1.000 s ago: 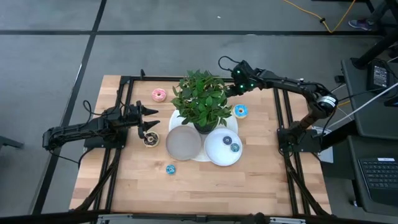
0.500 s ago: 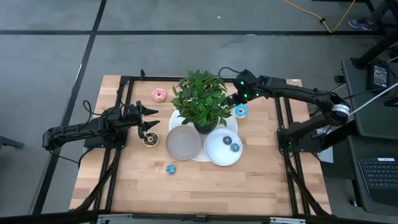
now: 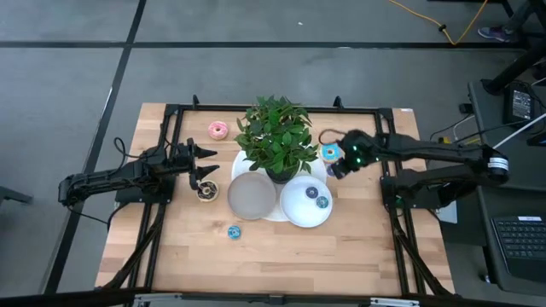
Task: Pick & Place donuts
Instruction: Put the small dark blue donut on the white plate
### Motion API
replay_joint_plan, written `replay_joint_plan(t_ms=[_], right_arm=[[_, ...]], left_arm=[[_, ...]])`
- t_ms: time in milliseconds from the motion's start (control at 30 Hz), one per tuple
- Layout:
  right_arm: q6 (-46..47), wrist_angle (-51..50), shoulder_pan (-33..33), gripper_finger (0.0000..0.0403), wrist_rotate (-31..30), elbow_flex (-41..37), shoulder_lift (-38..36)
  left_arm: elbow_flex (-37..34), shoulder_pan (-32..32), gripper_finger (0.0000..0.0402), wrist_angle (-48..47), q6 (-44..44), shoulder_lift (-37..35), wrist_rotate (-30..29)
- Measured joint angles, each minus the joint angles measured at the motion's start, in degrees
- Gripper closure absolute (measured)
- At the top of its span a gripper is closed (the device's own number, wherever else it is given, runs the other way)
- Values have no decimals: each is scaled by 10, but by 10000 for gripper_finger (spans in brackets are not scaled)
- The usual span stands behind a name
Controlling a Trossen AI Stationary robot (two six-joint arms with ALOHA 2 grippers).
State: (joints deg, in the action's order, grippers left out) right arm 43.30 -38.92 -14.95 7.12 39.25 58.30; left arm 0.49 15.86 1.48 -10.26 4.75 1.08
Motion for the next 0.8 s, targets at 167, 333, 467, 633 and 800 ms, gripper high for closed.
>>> replay_joint_plan(t_ms=[167,333,467,633,800], right_arm=[[44,-3,71,386,-10,-26,-16],[85,0,140,385,-38,-37,-18],[119,1,190,385,-61,-39,-18],[156,19,245,387,-88,-39,-13],[189,54,297,387,-108,-39,15]], left_arm=[[0,0,142,0,0,0,0],[0,0,142,0,0,0,0],[0,0,142,0,0,0,0],[0,0,142,0,0,0,0],[0,0,142,0,0,0,0]])
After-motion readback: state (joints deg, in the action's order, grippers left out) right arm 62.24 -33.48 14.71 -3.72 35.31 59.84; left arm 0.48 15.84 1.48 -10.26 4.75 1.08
